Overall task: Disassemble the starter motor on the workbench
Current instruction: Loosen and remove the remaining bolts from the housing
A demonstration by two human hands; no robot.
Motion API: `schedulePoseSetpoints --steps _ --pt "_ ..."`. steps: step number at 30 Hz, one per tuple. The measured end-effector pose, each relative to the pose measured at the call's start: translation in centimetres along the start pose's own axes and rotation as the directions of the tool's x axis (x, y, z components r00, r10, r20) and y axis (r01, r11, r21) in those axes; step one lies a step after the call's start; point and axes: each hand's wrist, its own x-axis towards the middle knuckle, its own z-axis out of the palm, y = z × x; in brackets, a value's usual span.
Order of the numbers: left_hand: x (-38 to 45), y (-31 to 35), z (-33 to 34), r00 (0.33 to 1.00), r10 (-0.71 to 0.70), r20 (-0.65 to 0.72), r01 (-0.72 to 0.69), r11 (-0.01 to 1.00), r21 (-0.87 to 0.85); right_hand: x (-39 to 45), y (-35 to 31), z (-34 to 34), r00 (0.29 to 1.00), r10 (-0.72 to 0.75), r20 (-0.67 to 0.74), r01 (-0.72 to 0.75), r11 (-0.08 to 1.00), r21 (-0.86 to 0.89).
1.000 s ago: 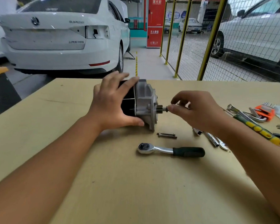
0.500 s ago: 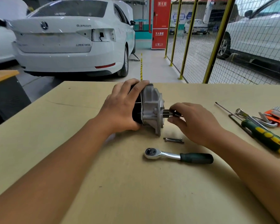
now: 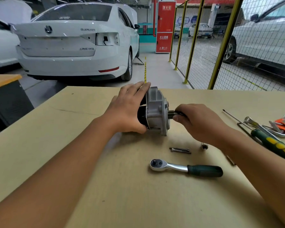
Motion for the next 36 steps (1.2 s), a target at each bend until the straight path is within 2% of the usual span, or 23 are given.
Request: schedulePoseSetpoints --steps 4,10,13,16,20,22,25,27,32,34,36 --pt "0.2 -0.3 0.0 1.000 0.021 0.008 -0.022 0.996 0.081 0.5 0.3 -0.3 0.999 0.001 0.035 -0.002 1.000 0.022" --pt "0.2 -0.2 0.5 0.998 0.053 0.016 -0.054 0.992 0.110 0.8 0.5 -0.5 0.999 0.008 0.051 -0.012 0.996 0.090" --pt "0.1 0.0 1.2 0.997 0.075 0.031 -0.076 0.997 0.033 0.7 0.5 -0.4 1.000 0.007 0.029 -0.010 0.995 0.102" --pt "0.4 0.5 2.1 0.994 0.107 0.019 -0.106 0.994 -0.028 0.5 0.5 0.0 0.997 0.004 0.080 -0.007 0.999 0.039" --pt "0.6 -0.3 2.3 0.989 0.141 0.032 -0.136 0.982 -0.131 0.3 0.4 -0.1 0.996 -0.012 0.090 0.008 0.999 0.046" --pt "0.5 -0.8 2.2 0.987 0.153 0.038 -0.144 0.972 -0.188 0.3 0.3 -0.7 0.998 -0.005 0.056 0.002 0.998 0.065" --pt "0.4 -1.0 2.1 0.987 0.152 0.043 -0.137 0.959 -0.247 0.6 1.0 -2.4 0.996 0.090 -0.010 -0.086 0.979 0.184" --pt "0.5 -1.0 1.9 0.989 0.140 0.046 -0.119 0.945 -0.306 0.8 1.5 -3.5 0.993 0.112 -0.036 -0.105 0.980 0.167" --pt "0.1 -1.0 1.5 0.993 0.111 0.038 -0.082 0.886 -0.457 -0.3 -0.2 -4.3 0.974 -0.103 -0.204 0.119 0.991 0.068" --pt "0.1 -0.9 1.2 0.994 0.100 0.047 -0.065 0.874 -0.482 -0.5 -1.1 -4.1 0.979 -0.136 -0.151 0.149 0.986 0.078" --pt "0.1 -0.8 1.2 0.994 0.100 0.044 -0.067 0.877 -0.475 -0.5 -1.5 -3.5 0.991 -0.110 -0.074 0.116 0.990 0.080"
